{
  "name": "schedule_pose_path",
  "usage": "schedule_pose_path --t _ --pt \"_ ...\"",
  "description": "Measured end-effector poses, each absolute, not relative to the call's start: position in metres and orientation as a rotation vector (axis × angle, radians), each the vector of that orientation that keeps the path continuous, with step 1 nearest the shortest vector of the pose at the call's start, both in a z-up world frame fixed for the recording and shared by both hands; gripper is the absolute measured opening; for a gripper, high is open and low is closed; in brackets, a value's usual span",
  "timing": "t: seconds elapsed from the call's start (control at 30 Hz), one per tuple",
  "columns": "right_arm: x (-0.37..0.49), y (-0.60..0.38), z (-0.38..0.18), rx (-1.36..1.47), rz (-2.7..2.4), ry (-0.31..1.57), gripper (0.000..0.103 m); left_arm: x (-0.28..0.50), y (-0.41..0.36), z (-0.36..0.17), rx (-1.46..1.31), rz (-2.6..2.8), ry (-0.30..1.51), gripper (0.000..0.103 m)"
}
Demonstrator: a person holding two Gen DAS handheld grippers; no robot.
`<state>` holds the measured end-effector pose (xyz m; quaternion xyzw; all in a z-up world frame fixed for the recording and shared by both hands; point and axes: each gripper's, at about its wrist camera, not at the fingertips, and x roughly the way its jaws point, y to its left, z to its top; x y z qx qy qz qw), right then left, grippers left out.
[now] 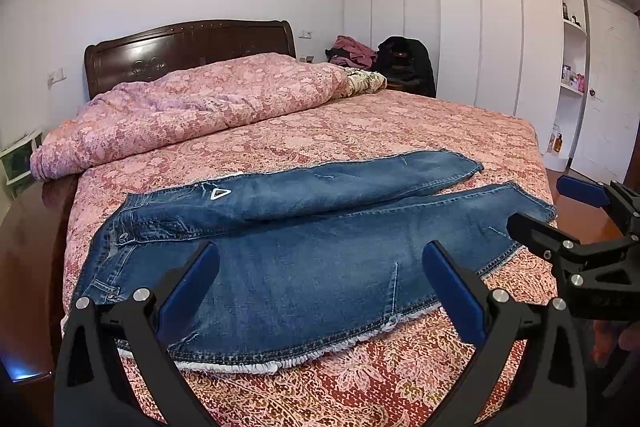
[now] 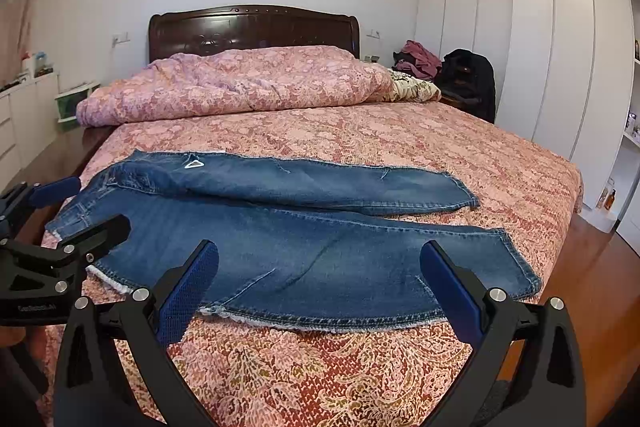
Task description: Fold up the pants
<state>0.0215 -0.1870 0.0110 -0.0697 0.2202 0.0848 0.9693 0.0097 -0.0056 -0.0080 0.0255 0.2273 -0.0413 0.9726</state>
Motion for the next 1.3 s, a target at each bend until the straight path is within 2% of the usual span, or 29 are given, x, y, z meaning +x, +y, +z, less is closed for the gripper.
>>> schedule_pose_path --t 0.83,1.3 --pt "0.028 -0.186 0.002 -0.151 0.174 0.482 0.100 0.016 0.003 -0.014 0.020 -0.071 0.503 0.101" --pt "0.055 -0.197 -0.011 -0.070 0.172 0.630 0.100 0.045 0.028 -0.008 0.074 -0.094 0.549 0.101"
